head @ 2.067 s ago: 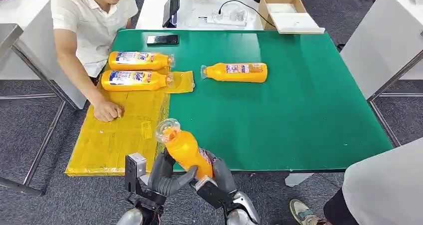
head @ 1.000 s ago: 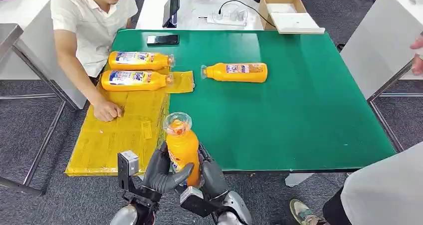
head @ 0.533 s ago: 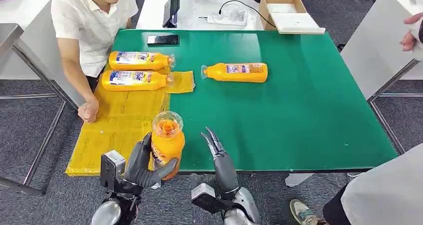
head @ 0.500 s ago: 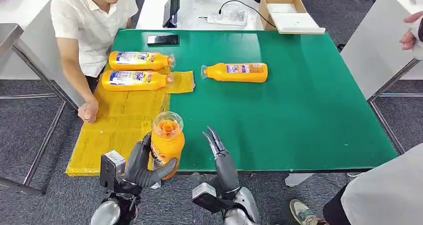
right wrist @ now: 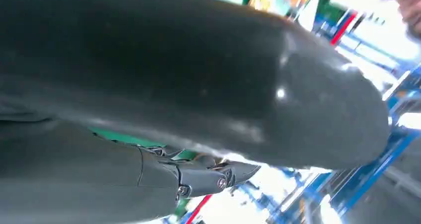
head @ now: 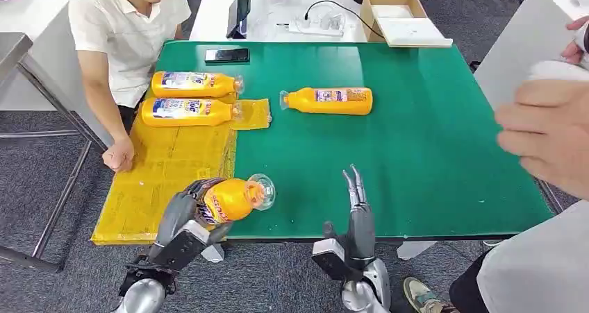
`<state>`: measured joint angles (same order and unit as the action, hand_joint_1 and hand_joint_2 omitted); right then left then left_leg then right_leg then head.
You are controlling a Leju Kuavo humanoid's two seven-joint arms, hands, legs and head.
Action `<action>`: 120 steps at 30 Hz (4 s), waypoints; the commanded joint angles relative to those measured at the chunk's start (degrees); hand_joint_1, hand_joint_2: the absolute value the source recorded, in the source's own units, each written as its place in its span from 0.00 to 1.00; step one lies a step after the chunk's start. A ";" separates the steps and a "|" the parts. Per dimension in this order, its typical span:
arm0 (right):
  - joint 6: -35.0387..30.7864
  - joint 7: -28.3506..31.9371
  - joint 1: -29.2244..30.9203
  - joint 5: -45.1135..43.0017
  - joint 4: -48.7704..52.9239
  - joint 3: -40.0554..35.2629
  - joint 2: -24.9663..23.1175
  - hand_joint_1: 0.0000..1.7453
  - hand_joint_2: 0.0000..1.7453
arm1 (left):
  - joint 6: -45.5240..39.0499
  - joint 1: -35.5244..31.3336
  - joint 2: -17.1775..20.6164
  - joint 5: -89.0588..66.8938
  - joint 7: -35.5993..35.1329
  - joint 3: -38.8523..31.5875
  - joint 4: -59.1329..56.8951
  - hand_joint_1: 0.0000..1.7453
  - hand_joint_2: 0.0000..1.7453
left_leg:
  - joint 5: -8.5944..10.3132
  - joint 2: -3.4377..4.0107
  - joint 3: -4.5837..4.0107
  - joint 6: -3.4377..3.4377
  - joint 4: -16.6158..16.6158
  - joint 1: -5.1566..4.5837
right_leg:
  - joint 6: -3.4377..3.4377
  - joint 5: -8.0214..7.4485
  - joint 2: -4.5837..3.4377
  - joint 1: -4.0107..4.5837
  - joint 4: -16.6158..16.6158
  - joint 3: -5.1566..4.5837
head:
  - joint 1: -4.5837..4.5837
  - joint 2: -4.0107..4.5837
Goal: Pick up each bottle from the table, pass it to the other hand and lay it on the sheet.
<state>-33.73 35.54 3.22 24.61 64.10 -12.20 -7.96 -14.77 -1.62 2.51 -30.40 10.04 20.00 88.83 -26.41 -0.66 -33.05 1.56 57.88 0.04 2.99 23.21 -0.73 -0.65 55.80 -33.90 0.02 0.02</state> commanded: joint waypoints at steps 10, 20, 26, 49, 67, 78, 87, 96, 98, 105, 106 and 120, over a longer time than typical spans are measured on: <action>6.31 0.35 4.87 -0.61 -6.95 0.00 -2.95 0.00 0.00 | -0.68 -30.41 -6.68 -16.10 -9.50 0.98 -52.58 1.00 1.00 | 0.17 -0.19 0.10 -0.12 -0.04 0.02 | -0.05 -0.05 0.18 0.02 -0.01 0.15 | -0.02 -0.02; 7.74 0.47 6.48 -2.42 -11.90 -3.08 -3.79 0.00 0.00 | -2.15 -37.02 -7.72 -15.68 -12.24 -2.93 -69.14 1.00 1.00 | 0.14 0.07 0.31 -0.16 -0.05 0.01 | -0.21 -0.17 -0.02 0.01 0.07 0.23 | 0.00 -0.02; 7.91 0.07 6.65 -3.11 -13.98 -3.56 -3.49 0.00 0.00 | -0.85 -36.89 -7.37 -15.43 -15.28 -4.58 -71.80 1.00 1.00 | 0.23 0.31 0.49 -0.32 -0.15 0.01 | -0.31 -0.24 -0.14 0.03 0.18 0.24 | -0.02 -0.02; 8.58 0.92 4.25 -4.53 -14.38 0.09 -3.07 0.00 0.00 | -1.06 -30.79 -9.90 -20.10 -4.36 4.62 -53.84 0.00 1.00 | 0.28 -0.14 0.52 -0.29 -0.07 -0.11 | -0.27 -0.13 0.20 -0.07 0.36 0.33 | -0.02 -0.02; 7.95 1.01 2.46 -5.20 -13.41 1.01 -2.87 0.00 0.00 | -6.07 -23.55 -8.83 -17.10 -0.45 6.90 -36.47 0.00 1.00 | 0.24 -0.08 0.12 -0.28 0.01 -0.14 | -0.29 -0.09 0.16 -0.09 0.42 -0.08 | 0.00 -0.02; 4.26 4.46 -1.91 -7.88 -6.91 1.55 -2.55 0.00 0.00 | -7.64 -2.35 -8.62 19.92 14.81 4.24 0.51 0.00 1.00 | 0.18 0.02 -0.06 -0.25 0.01 -0.19 | -0.26 -0.07 0.01 -0.14 0.43 -0.29 | -0.02 0.00; -3.23 -1.60 -8.20 6.65 9.88 5.00 5.20 0.00 1.00 | -5.65 9.40 -12.45 36.80 21.46 -0.44 13.81 0.00 1.00 | 0.18 -0.05 -0.29 -0.24 0.03 -0.20 | -0.24 -0.05 0.12 -0.15 0.43 -0.52 | 0.02 -0.02; -6.27 -6.10 -3.44 21.41 1.82 7.96 8.82 0.00 1.00 | -12.32 8.33 -11.47 28.40 25.63 3.28 12.77 0.00 1.00 | 0.18 -0.05 -0.12 -0.27 0.00 -0.31 | -0.27 -0.06 0.14 -0.25 0.32 -0.30 | -0.02 0.00; -6.27 -8.37 -1.32 25.56 -0.90 7.84 9.97 0.00 1.00 | -13.60 8.09 -11.23 27.39 25.88 4.08 12.48 0.00 1.00 | 0.25 -0.06 -0.17 -0.20 -0.03 -0.34 | -0.21 -0.10 0.11 -0.29 0.32 -0.36 | 0.00 -0.02; -5.22 -10.90 10.04 27.44 -15.07 7.29 11.93 0.00 1.00 | -13.63 5.86 -10.80 28.15 24.12 5.23 9.03 0.00 1.00 | 0.27 0.10 -0.08 -0.20 -0.05 -0.31 | -0.21 -0.19 -0.02 -0.25 0.27 -0.30 | -0.02 -0.02; -5.22 -10.90 10.04 27.44 -15.07 7.29 11.93 0.00 1.00 | -13.63 5.86 -10.80 28.15 24.12 5.23 9.03 0.00 1.00 | 0.27 0.09 -0.08 -0.20 -0.05 -0.30 | -0.22 -0.19 -0.01 -0.24 0.26 -0.28 | 0.02 0.00; -2.78 -15.16 14.71 29.34 -25.07 5.95 12.91 0.00 1.00 | -12.42 4.07 -9.77 26.22 18.25 6.26 4.18 0.00 1.00 | 0.29 -0.04 -0.07 -0.15 -0.05 -0.32 | -0.21 -0.14 0.10 -0.26 0.29 -0.25 | 0.00 -0.02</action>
<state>-35.95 20.90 13.64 53.72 48.55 -5.20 4.79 -27.65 4.67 -9.25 -4.02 29.22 24.94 98.36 -26.09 -0.79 -33.33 1.50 57.91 -0.32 2.88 23.05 -0.63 -0.96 56.19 -34.35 0.02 0.00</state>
